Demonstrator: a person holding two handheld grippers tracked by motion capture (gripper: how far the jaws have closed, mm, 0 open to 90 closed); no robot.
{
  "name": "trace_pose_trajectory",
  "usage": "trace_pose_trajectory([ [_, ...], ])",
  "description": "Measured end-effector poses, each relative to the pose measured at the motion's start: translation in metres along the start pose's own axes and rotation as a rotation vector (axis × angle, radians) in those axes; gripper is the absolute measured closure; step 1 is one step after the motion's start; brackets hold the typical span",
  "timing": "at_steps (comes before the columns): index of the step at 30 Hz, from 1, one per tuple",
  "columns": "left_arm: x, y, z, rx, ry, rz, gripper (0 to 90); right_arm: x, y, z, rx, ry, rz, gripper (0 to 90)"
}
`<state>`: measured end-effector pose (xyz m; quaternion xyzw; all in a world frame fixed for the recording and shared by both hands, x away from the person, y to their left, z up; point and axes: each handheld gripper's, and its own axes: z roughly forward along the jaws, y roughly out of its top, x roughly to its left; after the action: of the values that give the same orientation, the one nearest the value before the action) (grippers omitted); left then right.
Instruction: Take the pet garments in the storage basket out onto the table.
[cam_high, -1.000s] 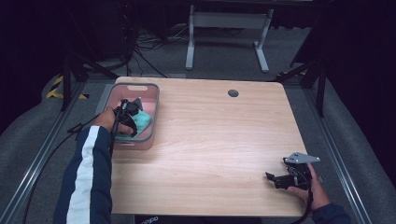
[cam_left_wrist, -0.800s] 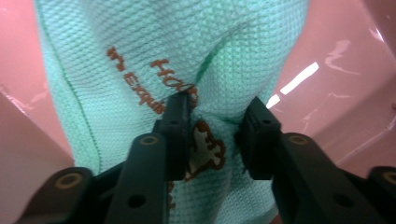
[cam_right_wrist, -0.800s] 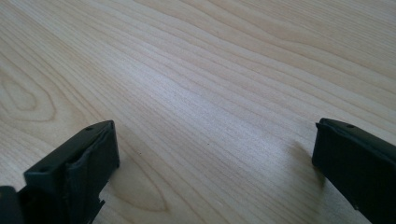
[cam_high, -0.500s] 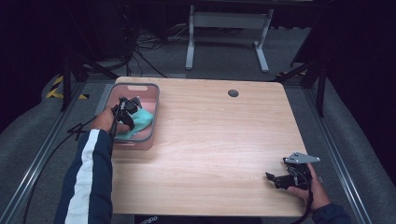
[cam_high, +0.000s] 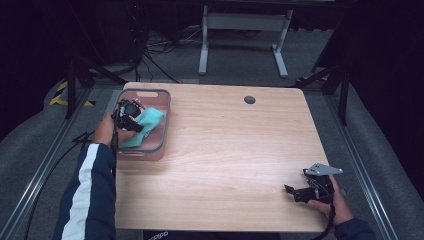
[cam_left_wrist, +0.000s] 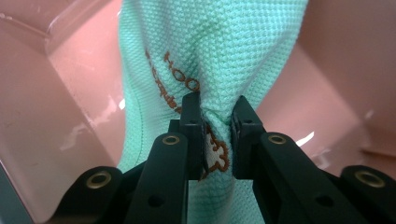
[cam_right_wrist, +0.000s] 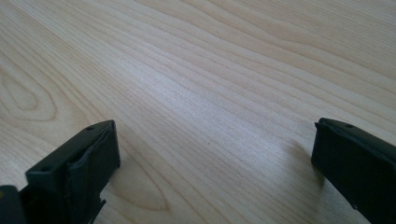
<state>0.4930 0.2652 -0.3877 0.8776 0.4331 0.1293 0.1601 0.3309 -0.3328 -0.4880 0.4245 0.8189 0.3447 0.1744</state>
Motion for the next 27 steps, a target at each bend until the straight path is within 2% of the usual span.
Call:
trace_pose_trajectory([
  [2,-0.001,-0.002,-0.005,-0.025,0.021,-0.003,78.9,0.0,0.0,0.0,0.0,0.0,0.0,1.4],
  [5,-0.002,-0.006,-0.014,-0.064,0.024,-0.009,78.9,0.0,0.0,0.0,0.0,0.0,0.0,1.4],
  [7,-0.002,-0.009,-0.019,-0.095,0.012,-0.014,78.9,0.0,0.0,0.0,-0.001,0.0,0.001,1.4],
  [11,-0.005,-0.012,-0.032,-0.171,0.036,-0.01,78.9,0.0,0.0,0.0,-0.001,0.0,0.002,1.4],
  [13,-0.005,-0.012,-0.034,-0.176,0.035,-0.003,78.9,0.0,0.0,0.0,-0.001,0.0,0.002,1.4],
  [17,-0.008,-0.015,-0.043,-0.223,0.017,-0.004,79.0,0.0,0.0,0.0,-0.002,0.0,0.001,1.4],
  [20,-0.009,-0.015,-0.046,-0.232,0.017,0.0,79.0,0.0,0.0,0.0,-0.001,-0.001,0.0,1.4],
  [21,-0.01,-0.015,-0.049,-0.247,0.027,0.013,79.0,0.0,0.0,0.0,-0.001,-0.001,0.001,1.4],
  [24,-0.016,-0.015,-0.055,-0.269,0.012,0.018,79.1,0.0,0.0,0.0,0.0,-0.001,0.0,1.4],
  [27,-0.021,-0.015,-0.061,-0.283,0.019,0.039,79.1,0.0,0.0,0.0,0.0,-0.001,0.0,1.4],
])
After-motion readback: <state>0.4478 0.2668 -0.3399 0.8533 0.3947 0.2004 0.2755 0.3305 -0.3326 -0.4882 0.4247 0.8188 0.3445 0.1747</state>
